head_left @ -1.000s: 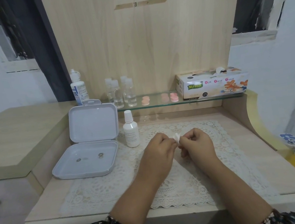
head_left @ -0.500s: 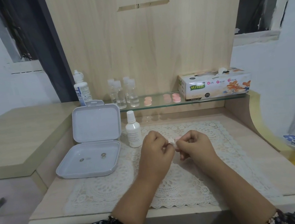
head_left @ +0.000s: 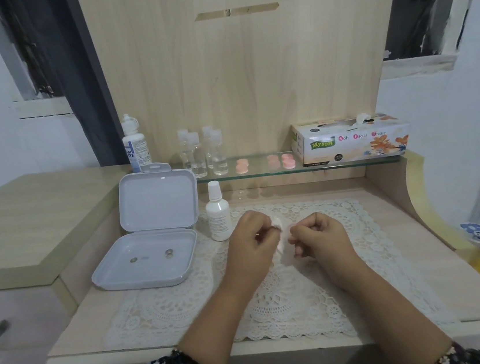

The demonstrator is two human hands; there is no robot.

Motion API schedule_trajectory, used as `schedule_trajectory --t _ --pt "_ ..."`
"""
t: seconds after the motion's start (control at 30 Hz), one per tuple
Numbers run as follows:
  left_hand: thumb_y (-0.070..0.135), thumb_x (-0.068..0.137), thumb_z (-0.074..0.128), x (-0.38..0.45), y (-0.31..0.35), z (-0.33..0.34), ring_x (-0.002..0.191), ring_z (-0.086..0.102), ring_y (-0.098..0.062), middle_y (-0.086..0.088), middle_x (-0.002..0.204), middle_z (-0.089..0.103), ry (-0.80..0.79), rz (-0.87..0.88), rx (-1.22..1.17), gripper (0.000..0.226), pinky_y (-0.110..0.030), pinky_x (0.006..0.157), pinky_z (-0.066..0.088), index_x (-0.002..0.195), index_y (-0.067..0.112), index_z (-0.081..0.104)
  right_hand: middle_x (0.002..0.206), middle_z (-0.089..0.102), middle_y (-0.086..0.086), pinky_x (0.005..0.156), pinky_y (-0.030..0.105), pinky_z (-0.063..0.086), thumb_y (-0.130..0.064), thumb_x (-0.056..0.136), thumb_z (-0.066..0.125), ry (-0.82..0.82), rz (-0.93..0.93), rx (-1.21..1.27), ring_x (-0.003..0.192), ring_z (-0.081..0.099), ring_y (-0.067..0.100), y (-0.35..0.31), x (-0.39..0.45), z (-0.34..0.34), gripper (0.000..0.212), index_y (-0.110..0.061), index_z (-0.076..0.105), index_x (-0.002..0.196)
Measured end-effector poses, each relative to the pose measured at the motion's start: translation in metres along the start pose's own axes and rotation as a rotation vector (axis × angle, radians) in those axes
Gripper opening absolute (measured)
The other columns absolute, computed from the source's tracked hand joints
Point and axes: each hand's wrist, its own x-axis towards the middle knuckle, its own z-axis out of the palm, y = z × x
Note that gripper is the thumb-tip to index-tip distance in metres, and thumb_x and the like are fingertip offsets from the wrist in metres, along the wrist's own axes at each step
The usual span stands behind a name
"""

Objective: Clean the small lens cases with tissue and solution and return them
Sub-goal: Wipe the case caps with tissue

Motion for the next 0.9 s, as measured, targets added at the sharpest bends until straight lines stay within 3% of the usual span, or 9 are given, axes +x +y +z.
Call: schedule_trajectory --t 0.07,0.17,0.23,0.37,0.5,0.63,0.73,0.83,0.9 --pt "0.005 0.085 0.064 0.003 -0.001 -0.006 0.075 0.053 -0.011 -0.006 0.083 0.055 0.084 -0.070 -0.064 0.014 -0.026 0.069 0.046 0.074 0.010 0.057 0.067 0.064 0.019 0.047 0.027 0.047 0.008 0.084 0.059 0.018 -0.013 -0.029 0.046 0.052 0.017 0.000 0.001 -0.001 0.010 -0.001 0.055 0.081" --pt "0.006 0.086 0.066 0.004 -0.002 -0.014 0.077 0.054 0.003 0.000 0.092 0.055 0.207 -0.051 -0.011 0.010 -0.013 0.069 0.045 0.082 0.015 0.064 0.069 0.065 0.016 0.052 0.030 0.050 0.005 0.084 0.062 0.011 -0.043 -0.118 0.047 0.054 0.017 0.001 0.002 -0.002 0.008 0.000 0.056 0.083" --pt "0.008 0.085 0.069 0.001 -0.007 -0.012 0.084 0.055 0.001 0.005 0.097 0.056 0.096 -0.004 0.042 0.007 -0.011 0.071 0.044 0.088 0.013 0.071 0.067 0.063 0.015 0.052 0.029 0.049 0.004 0.083 0.065 0.008 -0.050 -0.163 0.048 0.054 0.017 0.002 0.002 -0.001 0.008 0.003 0.057 0.084" --pt "0.016 0.087 0.057 -0.004 -0.016 -0.002 0.096 0.062 -0.018 -0.001 0.105 0.067 -0.150 0.205 0.340 0.024 -0.025 0.084 0.050 0.104 0.010 0.073 0.060 0.056 0.014 0.047 0.025 0.046 0.007 0.078 0.065 0.021 -0.061 -0.277 0.048 0.054 0.017 0.003 0.002 -0.002 0.007 0.008 0.059 0.082" --pt "-0.003 0.074 0.059 -0.002 -0.023 -0.004 0.096 0.068 -0.026 -0.010 0.107 0.071 -0.213 0.361 0.512 0.036 -0.037 0.085 0.055 0.106 0.006 0.072 0.054 0.058 0.010 0.049 0.028 0.044 0.007 0.076 0.063 0.044 -0.055 -0.286 0.046 0.053 0.017 0.002 0.002 -0.004 0.004 0.003 0.062 0.075" --pt "-0.005 0.072 0.070 -0.001 -0.023 -0.005 0.081 0.067 -0.021 -0.005 0.091 0.073 -0.201 0.407 0.583 0.027 -0.032 0.072 0.057 0.096 0.008 0.073 0.054 0.057 0.011 0.054 0.033 0.044 0.008 0.074 0.064 0.042 -0.064 -0.248 0.047 0.053 0.019 0.005 0.002 -0.005 0.008 0.000 0.062 0.073" --pt "0.005 0.083 0.062 -0.003 -0.016 -0.003 0.071 0.059 -0.020 -0.003 0.077 0.066 -0.170 0.297 0.615 0.008 -0.037 0.062 0.052 0.086 0.009 0.069 0.054 0.055 0.008 0.050 0.031 0.047 0.005 0.078 0.067 0.030 -0.115 -0.318 0.046 0.055 0.017 0.004 0.000 -0.006 0.007 0.002 0.061 0.076" --pt "0.016 0.093 0.055 -0.005 -0.009 -0.002 0.065 0.051 -0.016 0.002 0.070 0.056 -0.141 0.070 0.545 0.015 -0.029 0.059 0.041 0.080 0.011 0.062 0.055 0.054 0.006 0.049 0.027 0.048 0.002 0.080 0.068 0.023 -0.164 -0.340 0.049 0.055 0.015 0.001 -0.002 -0.005 0.010 -0.001 0.061 0.075" --pt "0.021 0.092 0.058 -0.004 -0.007 -0.003 0.065 0.056 -0.015 0.003 0.069 0.059 -0.122 -0.098 0.415 0.017 -0.028 0.059 0.045 0.080 0.011 0.063 0.056 0.055 0.005 0.050 0.024 0.048 0.002 0.080 0.069 0.026 -0.189 -0.335 0.051 0.054 0.015 0.001 -0.003 -0.005 0.012 -0.004 0.061 0.073"
